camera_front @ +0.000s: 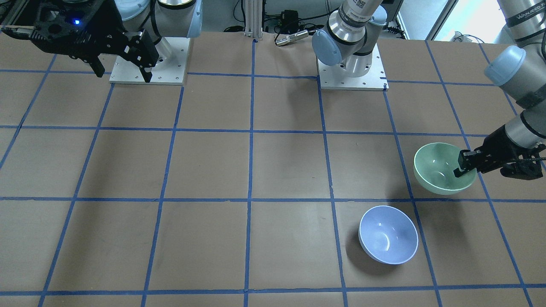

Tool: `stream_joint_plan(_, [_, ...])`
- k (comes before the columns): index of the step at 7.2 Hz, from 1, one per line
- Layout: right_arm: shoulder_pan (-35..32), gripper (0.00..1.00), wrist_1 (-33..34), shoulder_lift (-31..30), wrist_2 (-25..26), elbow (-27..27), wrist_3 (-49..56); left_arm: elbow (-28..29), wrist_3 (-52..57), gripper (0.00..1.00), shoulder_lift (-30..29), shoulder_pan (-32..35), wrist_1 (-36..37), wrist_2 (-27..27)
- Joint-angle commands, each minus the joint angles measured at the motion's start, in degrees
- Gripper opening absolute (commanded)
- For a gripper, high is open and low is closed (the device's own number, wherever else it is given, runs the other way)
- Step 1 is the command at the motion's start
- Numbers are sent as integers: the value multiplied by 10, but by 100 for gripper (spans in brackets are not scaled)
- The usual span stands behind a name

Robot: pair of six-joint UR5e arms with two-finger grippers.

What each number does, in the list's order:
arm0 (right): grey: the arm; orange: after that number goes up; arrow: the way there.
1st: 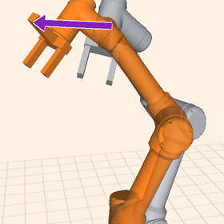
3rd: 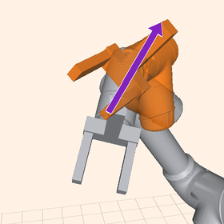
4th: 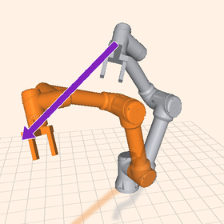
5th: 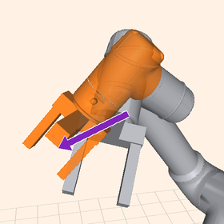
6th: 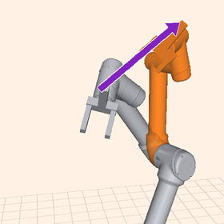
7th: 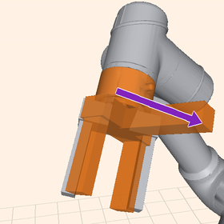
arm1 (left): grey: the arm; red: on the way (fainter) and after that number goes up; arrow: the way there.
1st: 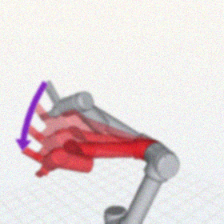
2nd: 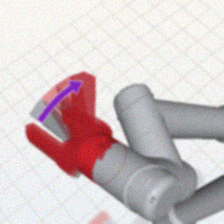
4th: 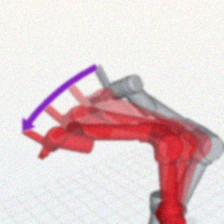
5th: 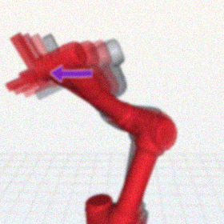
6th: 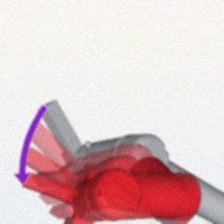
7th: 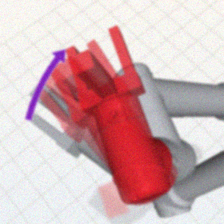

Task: Stack green bowl on blue bowl
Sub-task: 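Lift the green bowl with the left gripper toward the blue bowl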

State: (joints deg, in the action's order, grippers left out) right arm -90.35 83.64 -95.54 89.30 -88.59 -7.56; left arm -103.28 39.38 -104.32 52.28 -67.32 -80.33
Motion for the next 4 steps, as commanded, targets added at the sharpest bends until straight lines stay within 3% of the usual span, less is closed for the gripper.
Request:
stream_joint_plan(1, [0, 100, 0, 0, 0, -1, 0, 47, -57, 0, -4, 50, -52, -3])
stream_joint_plan(4, [0, 100, 0, 0, 0, 0, 0, 81, -145, 0, -24, 123, -52, 1])
